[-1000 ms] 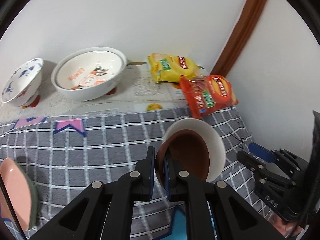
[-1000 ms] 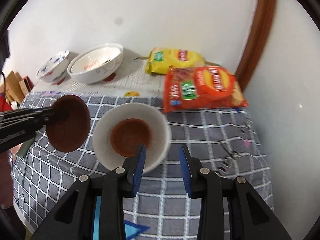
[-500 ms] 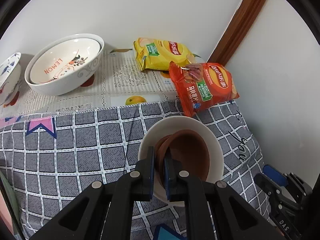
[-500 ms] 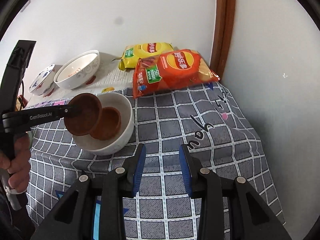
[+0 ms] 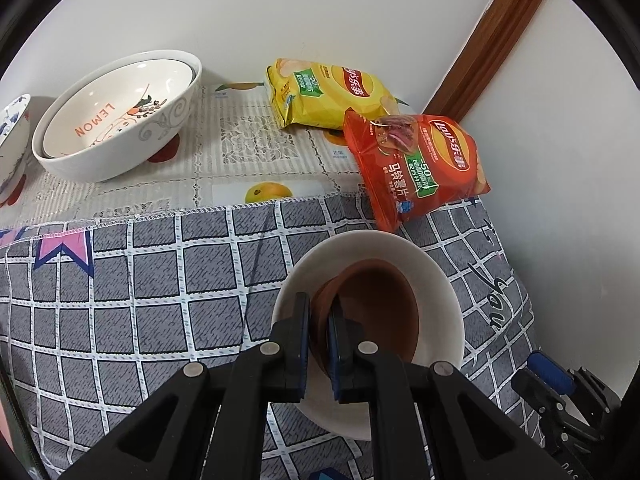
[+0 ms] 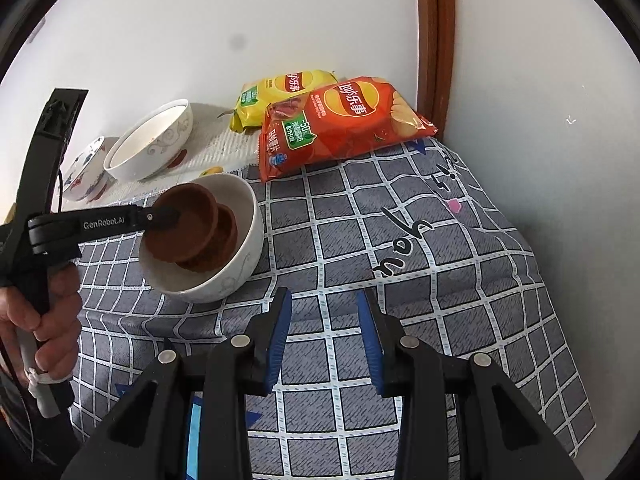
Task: Organize plates and bowls
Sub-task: 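Lower the left gripper's brown bowl into the white bowl and open it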
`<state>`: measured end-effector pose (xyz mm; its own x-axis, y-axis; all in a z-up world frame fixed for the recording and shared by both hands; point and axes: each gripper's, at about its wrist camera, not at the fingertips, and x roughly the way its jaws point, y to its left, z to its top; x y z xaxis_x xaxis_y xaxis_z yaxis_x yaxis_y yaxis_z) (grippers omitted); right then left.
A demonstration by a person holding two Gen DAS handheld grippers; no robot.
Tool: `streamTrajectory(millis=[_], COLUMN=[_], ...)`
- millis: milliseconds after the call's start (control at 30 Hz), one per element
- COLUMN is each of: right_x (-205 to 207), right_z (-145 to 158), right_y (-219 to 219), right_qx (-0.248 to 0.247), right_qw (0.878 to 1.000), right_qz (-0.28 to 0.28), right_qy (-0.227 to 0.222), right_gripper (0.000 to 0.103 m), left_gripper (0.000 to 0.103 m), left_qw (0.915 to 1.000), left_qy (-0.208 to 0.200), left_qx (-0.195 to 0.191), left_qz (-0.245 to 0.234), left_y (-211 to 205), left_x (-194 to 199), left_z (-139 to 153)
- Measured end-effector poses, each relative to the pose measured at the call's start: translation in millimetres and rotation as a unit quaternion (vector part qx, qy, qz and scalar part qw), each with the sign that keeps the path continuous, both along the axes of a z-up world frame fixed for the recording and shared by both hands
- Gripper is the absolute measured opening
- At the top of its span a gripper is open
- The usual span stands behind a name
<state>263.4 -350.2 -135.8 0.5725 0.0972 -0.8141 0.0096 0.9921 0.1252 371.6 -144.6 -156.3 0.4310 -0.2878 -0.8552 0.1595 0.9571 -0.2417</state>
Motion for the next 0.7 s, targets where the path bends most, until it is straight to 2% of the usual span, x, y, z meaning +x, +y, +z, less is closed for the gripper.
streamTrajectory(millis=[700], right_x=[-2.6], right_z=[0.3], right_y=[3.9], right_qx=[0.002], right_qw=[1.0], right_qz=[0.008], right_qy=[-0.001], right_gripper=[0.034], left_gripper=[0.009], left_qw=[1.0], left_qy=[0.001], left_qx=[-0.007], left_qz=[0.006], left_y=[-0.6], left_x=[3.2], left_z=[-10.3])
